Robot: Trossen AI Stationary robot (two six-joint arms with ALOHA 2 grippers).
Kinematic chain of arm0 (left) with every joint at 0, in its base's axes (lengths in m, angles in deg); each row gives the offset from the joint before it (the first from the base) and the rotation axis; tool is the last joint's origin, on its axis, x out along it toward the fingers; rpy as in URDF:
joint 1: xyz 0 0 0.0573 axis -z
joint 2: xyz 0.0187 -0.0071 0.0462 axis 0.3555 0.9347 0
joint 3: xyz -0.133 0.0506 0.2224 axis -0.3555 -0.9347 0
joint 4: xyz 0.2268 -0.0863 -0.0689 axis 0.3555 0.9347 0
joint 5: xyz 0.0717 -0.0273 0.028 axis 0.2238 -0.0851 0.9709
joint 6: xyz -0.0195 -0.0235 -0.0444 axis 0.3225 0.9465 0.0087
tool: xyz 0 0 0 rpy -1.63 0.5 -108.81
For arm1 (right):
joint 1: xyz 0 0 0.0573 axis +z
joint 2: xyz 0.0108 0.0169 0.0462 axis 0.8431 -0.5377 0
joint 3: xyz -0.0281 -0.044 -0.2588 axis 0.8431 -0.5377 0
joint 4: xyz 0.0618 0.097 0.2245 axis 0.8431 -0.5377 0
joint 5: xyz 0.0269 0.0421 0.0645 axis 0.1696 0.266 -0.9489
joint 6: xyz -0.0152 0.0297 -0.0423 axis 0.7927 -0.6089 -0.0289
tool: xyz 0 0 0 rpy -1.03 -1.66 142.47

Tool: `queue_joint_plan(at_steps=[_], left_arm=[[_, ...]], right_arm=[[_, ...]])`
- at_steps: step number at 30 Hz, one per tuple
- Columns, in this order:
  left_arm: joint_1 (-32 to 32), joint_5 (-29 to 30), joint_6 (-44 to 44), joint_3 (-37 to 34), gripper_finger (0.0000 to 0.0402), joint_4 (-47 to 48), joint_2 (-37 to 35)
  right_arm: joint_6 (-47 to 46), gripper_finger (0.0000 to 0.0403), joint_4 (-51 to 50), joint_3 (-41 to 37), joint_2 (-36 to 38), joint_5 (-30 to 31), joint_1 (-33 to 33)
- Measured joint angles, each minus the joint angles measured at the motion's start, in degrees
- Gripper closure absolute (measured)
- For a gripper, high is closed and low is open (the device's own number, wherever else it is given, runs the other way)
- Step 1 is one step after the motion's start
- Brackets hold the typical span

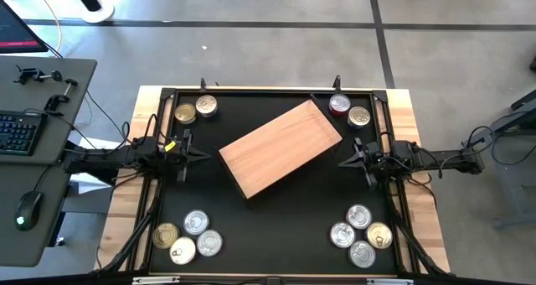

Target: Stack canned seafood by type on shelf

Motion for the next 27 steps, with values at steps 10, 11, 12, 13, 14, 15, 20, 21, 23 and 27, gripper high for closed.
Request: queue_joint_plan(at_steps=[10, 11, 12, 13, 14, 15, 20, 21, 23, 27], left_arm=[[0.0, 0.0, 0.0, 0.0, 0.0402, 0.0, 0.0], [0.0, 0.0, 0.0, 0.0, 0.0401, 0.0, 0.0], [0.0, 0.0, 0.0, 0.0, 0.0401, 0.0, 0.0], [0.0, 0.0, 0.0, 0.0, 0.0402, 0.0, 0.0], [0.0, 0.0, 0.0, 0.0, 0.0401, 0.0, 0.0], [0.0, 0.0, 0.0, 0.0, 0.0402, 0.0, 0.0], [0.0, 0.0, 0.0, 0.0, 0.0401, 0.0, 0.0], [0.0, 0.0, 0.0, 0.0, 0.0401, 0.0, 0.0], [0.0, 0.0, 0.0, 0.0, 0.0402, 0.0, 0.0], [0.0, 0.0, 0.0, 0.0, 0.0401, 0.0, 0.0]], right_arm=[[-8.0, 0.0402, 19.2, 0.0, 0.0, 6.2, -0.1], [-10.3, 0.0402, 24.1, 0.0, 0.0, 6.3, -0.1], [-11.8, 0.0402, 29.0, 0.0, 0.0, 6.0, -0.1], [-13.0, 0.0402, 33.0, 0.1, 0.0, 4.7, -0.1], [-13.8, 0.0402, 34.3, 1.0, 0.0, 2.5, -0.1], [-14.8, 0.0402, 33.1, 2.7, -0.4, -0.2, 0.0], [-17.1, 0.0402, -1.4, 18.0, -9.0, -10.8, 0.9], [-16.9, 0.0402, -7.6, 21.2, -12.1, -12.3, 1.5], [-16.8, 0.0402, -16.0, 25.9, -18.6, -15.6, 3.1], [-20.3, 0.0403, -22.2, 30.6, -32.0, -19.5, 9.9]])
